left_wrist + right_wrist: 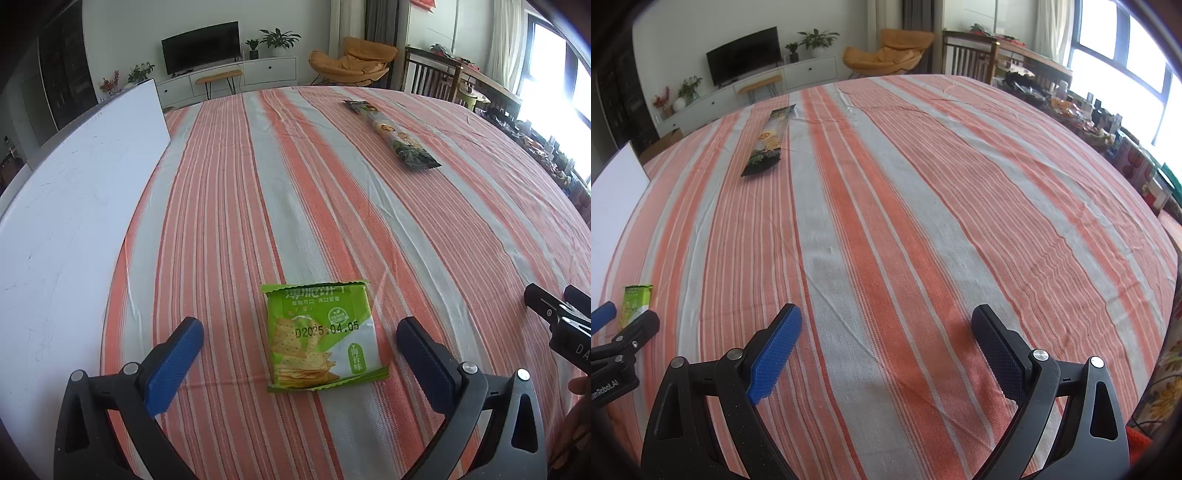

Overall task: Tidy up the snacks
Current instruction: 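Open the left tool and hold it above the green packet, then grasp the clear Astavt snack stick with the right tool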

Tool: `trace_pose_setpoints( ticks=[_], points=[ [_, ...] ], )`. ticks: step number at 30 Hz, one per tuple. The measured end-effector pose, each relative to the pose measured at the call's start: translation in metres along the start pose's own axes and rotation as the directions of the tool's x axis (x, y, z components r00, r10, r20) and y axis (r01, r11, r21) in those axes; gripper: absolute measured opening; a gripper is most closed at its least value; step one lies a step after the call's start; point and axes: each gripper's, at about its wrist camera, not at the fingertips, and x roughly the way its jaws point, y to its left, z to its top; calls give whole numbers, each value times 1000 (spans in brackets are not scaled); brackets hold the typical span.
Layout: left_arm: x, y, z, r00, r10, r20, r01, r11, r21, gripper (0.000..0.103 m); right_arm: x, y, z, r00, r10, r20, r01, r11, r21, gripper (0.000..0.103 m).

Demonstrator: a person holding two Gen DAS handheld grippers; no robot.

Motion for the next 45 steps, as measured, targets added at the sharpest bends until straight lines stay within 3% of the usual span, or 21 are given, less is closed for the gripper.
trace_pose_setpoints(
  ticks=[15, 19, 24, 28, 31, 35, 37, 38, 39, 42, 45],
  points=[
    [0, 0, 0, 1000, 0, 0, 0, 1000, 0, 103, 0, 0, 0, 1000, 7, -1, -7, 1000, -2, 95],
    [0, 0, 0, 1000, 0, 0, 0, 1000, 0, 103, -9, -19, 6, 993, 116, 12, -117, 989, 92, 94],
    [0, 0, 0, 1000, 1, 0, -1, 1000, 0, 103, -4, -8, 66, 978, 209, 18, -210, 977, 50, 94],
    [0, 0, 0, 1000, 0, 0, 0, 1000, 0, 103, 29, 42, 131, 958, 281, -51, -284, 956, -69, 94],
    [0, 0, 0, 1000, 0, 0, 0, 1000, 0, 103, 71, 86, 160, 964, 228, -139, -249, 954, -165, 93],
    [1, 0, 0, 1000, 0, 0, 0, 1000, 0, 103, 108, 118, 173, 959, 198, -202, -237, 952, -196, 91],
    [1, 0, 0, 1000, 0, 0, 0, 1000, 0, 103, 115, 123, 172, 954, 190, -233, -239, 950, -203, 80],
    [1, 0, 0, 1000, 0, 1, 0, 1000, -1, 103, 114, 123, 170, 954, 175, -244, -229, 950, -211, 44],
    [1, 0, -1, 1000, 0, 1, 0, 1000, -1, 103, 110, 121, 168, 959, 154, -237, -209, 951, -229, 33],
    [1, 1, 0, 1000, 0, 1, 0, 1000, -1, 103, 94, 102, 154, 929, 221, -298, -285, 940, -189, 29],
    [1, 1, 0, 1000, 0, 1, 0, 1000, -1, 103, 61, 76, 123, 919, 235, -316, -303, 935, -186, 29]
  ],
)
